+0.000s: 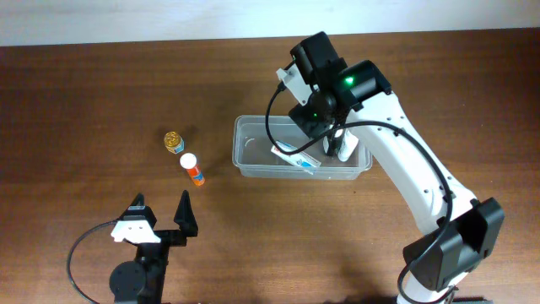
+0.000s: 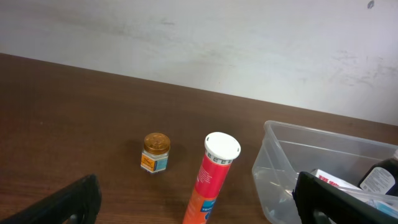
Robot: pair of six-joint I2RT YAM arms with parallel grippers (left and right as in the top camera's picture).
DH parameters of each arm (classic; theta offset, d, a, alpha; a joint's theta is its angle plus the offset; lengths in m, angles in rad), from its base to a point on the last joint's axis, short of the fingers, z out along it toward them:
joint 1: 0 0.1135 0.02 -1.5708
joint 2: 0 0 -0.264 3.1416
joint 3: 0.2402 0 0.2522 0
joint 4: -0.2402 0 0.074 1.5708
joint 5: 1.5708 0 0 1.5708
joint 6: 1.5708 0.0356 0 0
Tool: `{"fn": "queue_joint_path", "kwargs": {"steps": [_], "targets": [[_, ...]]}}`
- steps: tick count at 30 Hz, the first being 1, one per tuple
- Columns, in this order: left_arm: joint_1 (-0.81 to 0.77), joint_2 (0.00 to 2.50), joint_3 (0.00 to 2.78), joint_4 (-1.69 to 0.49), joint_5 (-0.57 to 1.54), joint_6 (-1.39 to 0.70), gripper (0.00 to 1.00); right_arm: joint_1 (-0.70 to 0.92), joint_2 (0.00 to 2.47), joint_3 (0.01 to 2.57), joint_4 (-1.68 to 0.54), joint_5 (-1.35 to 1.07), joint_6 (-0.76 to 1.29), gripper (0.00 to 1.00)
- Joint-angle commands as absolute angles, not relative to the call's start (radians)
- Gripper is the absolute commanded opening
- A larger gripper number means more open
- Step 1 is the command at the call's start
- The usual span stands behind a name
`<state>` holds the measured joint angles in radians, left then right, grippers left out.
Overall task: Pack container
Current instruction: 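Lower the box into the container's middle and open the right gripper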
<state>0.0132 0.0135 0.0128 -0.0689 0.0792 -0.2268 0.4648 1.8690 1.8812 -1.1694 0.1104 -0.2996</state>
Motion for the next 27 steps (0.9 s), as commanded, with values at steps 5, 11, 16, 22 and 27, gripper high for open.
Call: {"fn": "queue_joint_path", "kwargs": {"steps": [5, 11, 16, 22, 27], "targets": [[0.018, 0.005, 0.009, -0.072, 0.090, -0.211, 0.99, 0.471, 1.877, 1.896, -1.163, 0.087, -0.252, 0.98], [0.018, 0.005, 0.009, -0.072, 0.090, -0.211, 0.99, 0.471, 1.877, 1.896, -1.191, -0.179, -0.250, 0.98], [0.018, 0.005, 0.009, -0.072, 0.090, -0.211, 1.00, 0.471, 1.877, 1.896, -1.221, -0.226, -0.161, 1.00], [0.018, 0.005, 0.009, -0.072, 0.090, -0.211, 0.99, 0.471, 1.877, 1.896, -1.222, -0.224, 0.007, 0.98], [0.018, 0.005, 0.009, -0.072, 0.090, -0.211, 0.99, 0.447, 1.868, 1.904, -1.213, -0.155, 0.097, 0.98]]}}
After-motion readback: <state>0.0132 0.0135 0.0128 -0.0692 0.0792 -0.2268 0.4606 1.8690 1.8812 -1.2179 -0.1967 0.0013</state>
